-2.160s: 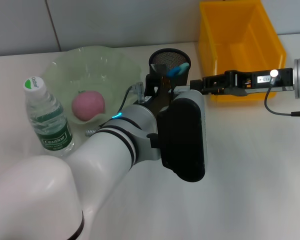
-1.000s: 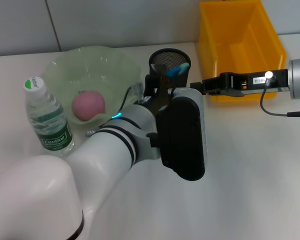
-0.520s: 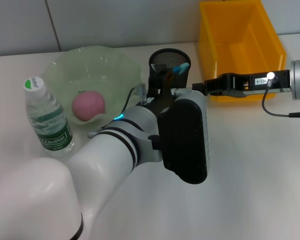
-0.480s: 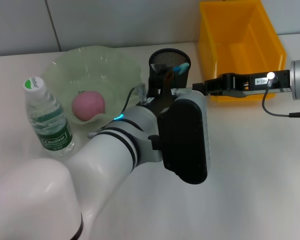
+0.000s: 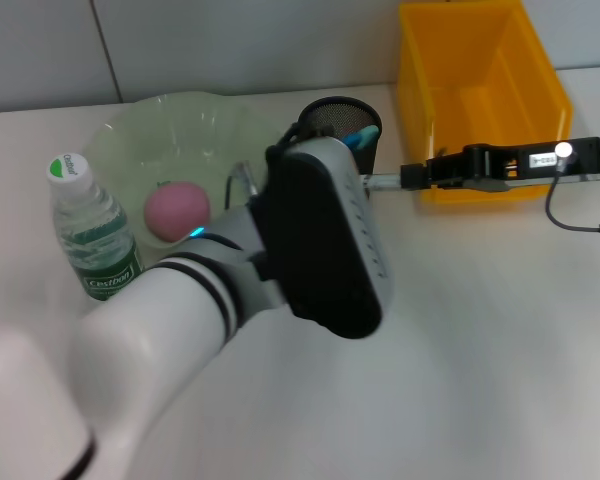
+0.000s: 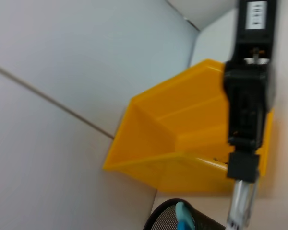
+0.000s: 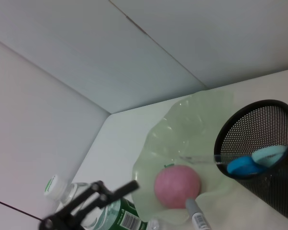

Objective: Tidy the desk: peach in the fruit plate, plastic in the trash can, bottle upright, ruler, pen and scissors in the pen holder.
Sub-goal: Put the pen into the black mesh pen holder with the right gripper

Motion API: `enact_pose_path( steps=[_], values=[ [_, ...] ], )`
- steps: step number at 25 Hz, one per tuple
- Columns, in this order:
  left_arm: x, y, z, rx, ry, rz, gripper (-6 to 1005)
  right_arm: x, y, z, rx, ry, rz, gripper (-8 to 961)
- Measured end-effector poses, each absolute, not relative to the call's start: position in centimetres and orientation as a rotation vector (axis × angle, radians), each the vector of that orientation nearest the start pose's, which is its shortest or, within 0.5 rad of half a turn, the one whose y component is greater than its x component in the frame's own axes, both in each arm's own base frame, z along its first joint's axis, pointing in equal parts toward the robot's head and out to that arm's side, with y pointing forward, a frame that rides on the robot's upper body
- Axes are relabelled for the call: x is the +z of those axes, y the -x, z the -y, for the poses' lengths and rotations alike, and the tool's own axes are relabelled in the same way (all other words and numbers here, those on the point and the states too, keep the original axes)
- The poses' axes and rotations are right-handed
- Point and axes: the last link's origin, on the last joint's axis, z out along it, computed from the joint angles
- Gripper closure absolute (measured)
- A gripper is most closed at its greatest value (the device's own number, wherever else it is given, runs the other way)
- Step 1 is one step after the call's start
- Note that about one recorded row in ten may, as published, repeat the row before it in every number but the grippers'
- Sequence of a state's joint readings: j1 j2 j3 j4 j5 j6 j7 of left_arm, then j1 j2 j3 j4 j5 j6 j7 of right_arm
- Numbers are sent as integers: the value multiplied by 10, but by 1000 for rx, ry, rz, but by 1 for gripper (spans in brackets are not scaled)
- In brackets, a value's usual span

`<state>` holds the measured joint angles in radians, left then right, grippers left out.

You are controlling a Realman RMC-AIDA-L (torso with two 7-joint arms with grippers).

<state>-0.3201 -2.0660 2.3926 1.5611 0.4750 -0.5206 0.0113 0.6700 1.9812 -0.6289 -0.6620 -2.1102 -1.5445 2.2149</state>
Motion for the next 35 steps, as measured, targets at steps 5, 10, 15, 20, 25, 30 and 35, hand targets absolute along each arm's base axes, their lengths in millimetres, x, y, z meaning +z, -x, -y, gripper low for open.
enact_pose_path(
  steps=[5,10,15,20,25,30,35],
  values=[
    [-89,99,-291,2,2274,-206,173,50,-251,-370,695,2479,-1553,816],
    [-74,110,-284,-121,2387,9,175,62,-258,-363,705,2486,-1526,816],
    [-62,116,-279,-298,2495,225,176,71,-265,-359,726,2489,-1490,815],
    [-51,117,-280,-444,2585,364,179,78,-268,-357,731,2492,-1465,814],
    [-49,118,-280,-570,2681,427,182,82,-270,-357,711,2503,-1439,813],
    [-49,118,-278,-772,2779,445,183,84,-271,-357,687,2522,-1409,813],
    [-51,137,-279,-1057,2796,484,181,88,-271,-356,674,2541,-1370,812]
  ],
)
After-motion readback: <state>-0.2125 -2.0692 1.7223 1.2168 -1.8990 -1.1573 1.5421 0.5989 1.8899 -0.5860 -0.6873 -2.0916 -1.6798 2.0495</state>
